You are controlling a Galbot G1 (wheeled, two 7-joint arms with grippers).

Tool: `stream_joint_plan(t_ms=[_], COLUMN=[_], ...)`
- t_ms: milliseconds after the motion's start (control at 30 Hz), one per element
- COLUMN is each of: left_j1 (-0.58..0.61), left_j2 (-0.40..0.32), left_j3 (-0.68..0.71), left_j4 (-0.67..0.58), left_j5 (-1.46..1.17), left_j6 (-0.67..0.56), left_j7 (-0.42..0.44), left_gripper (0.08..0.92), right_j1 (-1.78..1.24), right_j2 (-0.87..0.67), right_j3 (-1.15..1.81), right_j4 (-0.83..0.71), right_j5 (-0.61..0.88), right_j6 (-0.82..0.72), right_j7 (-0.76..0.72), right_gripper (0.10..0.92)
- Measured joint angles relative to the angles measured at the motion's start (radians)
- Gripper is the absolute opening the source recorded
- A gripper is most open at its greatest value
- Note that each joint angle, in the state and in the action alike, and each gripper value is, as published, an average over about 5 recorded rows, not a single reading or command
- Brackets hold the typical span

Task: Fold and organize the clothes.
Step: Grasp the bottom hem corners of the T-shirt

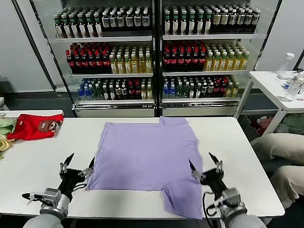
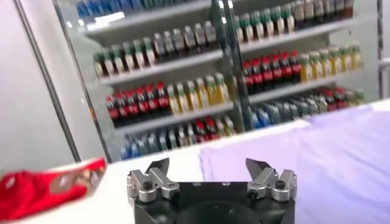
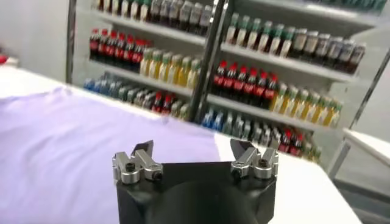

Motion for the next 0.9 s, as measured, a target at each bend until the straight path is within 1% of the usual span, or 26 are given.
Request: stream_joint_plan(t_ms=[200, 433, 900], left_j1=[0.057, 0.100, 0.077], left_j2=[0.019, 0.023, 0.035], left_j3=[-0.008, -0.019, -0.035], left_j4=[-0.012, 0.003, 0.059], left_j5=[-0.052, -0.094, -0.169], left_j6=[0.054, 0.093, 0.115], left_j7=[-0.015, -0.021, 0.004], left_gripper=[0.823, 0.823, 0.823], right_j1=[-0.078, -0.134, -0.171], right_j2=[-0.001, 0.005, 0.023], right_j3=[0.001, -0.009, -0.022], right_j4=[0.007, 0.014, 0.029], right_j5=[0.014, 0.036, 0.076], right_j6=[0.001, -0.002, -0.009], right_j7=[0.013, 0.030, 0.057], right_gripper=[0.823, 0.823, 0.823])
